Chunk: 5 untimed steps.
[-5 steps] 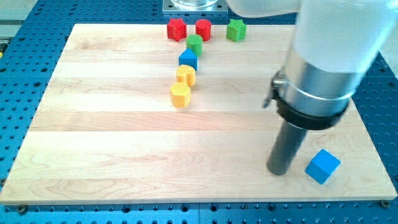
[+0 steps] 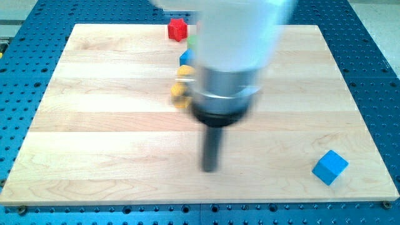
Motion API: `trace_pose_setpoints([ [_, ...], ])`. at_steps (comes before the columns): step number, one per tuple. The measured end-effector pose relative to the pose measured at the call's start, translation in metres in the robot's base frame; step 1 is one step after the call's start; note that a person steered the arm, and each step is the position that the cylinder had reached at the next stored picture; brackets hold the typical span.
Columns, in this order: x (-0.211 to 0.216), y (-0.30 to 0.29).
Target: Place the yellow blocks in a vertical line above the cube
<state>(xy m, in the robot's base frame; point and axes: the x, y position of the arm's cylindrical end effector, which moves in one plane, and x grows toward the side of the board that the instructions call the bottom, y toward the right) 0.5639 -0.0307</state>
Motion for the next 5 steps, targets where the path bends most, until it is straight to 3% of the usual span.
trace_pose_setpoints([
  [1, -0.069, -0.055],
  [2, -0.124, -0.056],
  [3, -0.147, -0.005],
  [4, -0.098, 0.107],
  [5, -0.063, 0.181],
])
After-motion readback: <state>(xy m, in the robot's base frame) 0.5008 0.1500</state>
